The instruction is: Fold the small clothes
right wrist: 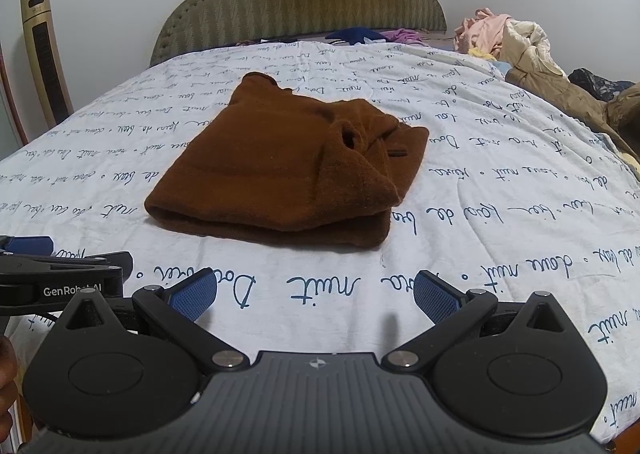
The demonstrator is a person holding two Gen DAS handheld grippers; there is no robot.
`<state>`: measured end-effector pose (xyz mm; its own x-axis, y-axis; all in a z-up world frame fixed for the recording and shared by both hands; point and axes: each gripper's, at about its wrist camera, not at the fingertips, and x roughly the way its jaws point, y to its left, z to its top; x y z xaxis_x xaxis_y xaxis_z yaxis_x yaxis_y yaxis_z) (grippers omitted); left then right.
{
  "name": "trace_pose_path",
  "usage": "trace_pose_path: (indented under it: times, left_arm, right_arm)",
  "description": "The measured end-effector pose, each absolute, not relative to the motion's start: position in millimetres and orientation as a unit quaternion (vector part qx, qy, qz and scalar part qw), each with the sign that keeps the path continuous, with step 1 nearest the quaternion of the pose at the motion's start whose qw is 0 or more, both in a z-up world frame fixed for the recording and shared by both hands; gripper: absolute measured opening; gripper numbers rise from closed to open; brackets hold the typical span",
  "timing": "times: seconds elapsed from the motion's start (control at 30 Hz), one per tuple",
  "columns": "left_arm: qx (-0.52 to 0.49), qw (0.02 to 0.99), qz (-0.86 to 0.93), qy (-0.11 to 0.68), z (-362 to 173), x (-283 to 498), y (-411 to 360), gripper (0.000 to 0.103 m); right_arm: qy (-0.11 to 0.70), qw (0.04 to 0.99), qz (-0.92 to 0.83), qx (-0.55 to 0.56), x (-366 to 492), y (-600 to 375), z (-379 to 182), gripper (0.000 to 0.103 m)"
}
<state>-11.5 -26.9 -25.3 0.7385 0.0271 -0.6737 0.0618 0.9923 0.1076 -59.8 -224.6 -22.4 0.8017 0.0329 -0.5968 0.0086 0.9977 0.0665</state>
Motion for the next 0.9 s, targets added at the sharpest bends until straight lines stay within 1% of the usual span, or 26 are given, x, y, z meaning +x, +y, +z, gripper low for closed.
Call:
trace_pose_path:
  times: [0.9]
  left_arm:
    - [0.061,0.929,-0.008,0.365,-26.7,-10.6,-26.0,0.092]
  right_arm:
    - [0.314,0.949,0.011,0.033,-61.4,-223.2,-23.0,0.103]
